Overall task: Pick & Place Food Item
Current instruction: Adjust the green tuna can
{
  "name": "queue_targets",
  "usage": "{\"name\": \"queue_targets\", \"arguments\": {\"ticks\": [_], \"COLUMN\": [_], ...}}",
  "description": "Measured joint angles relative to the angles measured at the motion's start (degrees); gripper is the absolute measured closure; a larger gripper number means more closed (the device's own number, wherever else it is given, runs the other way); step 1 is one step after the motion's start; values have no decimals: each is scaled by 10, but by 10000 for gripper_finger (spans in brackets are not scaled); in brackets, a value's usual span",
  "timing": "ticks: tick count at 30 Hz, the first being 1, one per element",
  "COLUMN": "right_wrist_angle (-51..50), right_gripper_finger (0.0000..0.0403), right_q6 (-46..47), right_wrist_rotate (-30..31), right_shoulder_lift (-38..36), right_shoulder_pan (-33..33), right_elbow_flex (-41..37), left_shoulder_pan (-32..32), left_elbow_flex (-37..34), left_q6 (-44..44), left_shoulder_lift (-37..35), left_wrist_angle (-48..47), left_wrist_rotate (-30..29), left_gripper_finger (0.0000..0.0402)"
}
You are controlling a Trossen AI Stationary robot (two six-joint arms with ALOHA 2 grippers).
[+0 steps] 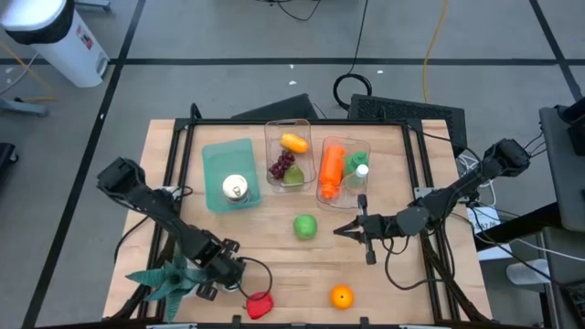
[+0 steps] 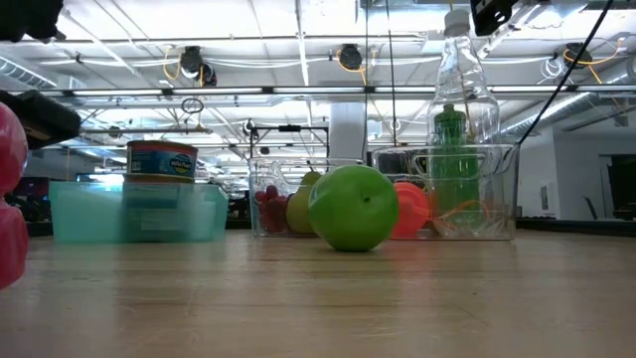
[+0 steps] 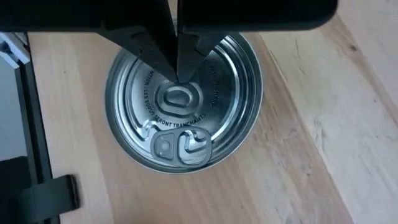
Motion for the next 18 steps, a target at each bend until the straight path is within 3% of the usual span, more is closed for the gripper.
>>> {"name": "queue_targets", "arguments": {"ticks": [9, 18], "right_wrist_angle": [-1, -5], "right_gripper_finger": [403, 403], "right_q6": [-2, -2], "right_wrist_rotate": [0, 1], "right_shoulder_lift": [0, 0], "right_shoulder_pan": [0, 0], "right_elbow_flex": [0, 0], "left_shoulder_pan": [44, 69], "left_elbow_flex": [-1, -4], "left_q6": [65, 72], "left_shoulder_lift": [-13, -65], "left_wrist_angle": [-19, -40], "left_wrist_rotate": [-100, -67], "left_gripper_finger": [399, 395]}}
